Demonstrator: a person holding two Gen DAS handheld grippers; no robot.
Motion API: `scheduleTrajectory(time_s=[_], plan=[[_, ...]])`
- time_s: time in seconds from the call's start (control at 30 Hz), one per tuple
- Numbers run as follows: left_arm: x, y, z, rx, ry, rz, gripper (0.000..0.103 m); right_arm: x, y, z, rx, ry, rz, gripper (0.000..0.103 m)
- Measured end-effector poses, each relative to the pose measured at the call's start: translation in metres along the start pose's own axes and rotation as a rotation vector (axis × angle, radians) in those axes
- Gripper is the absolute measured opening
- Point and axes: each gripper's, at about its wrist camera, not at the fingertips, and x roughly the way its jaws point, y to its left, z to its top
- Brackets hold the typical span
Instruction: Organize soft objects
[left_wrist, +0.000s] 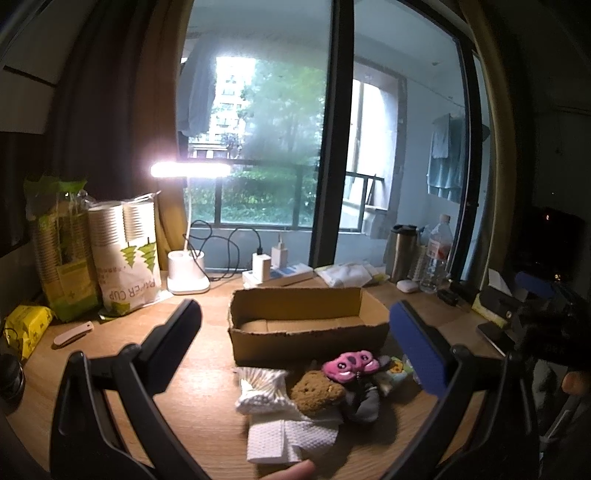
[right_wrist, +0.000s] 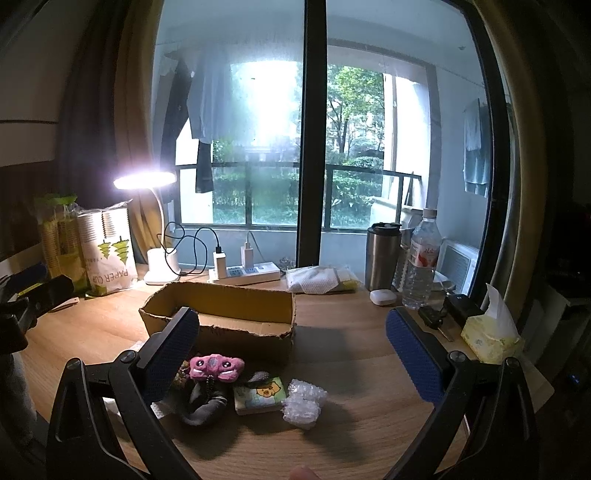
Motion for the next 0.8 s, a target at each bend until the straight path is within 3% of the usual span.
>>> scheduleTrajectory(time_s=[0.8], plan=[[-0.0034,-0.0028,0.0014,0.001,-0.002,-0.008,0.103,-0.0016,-0.0016,0.0008,0.006,-0.004,-0.005,0.103]])
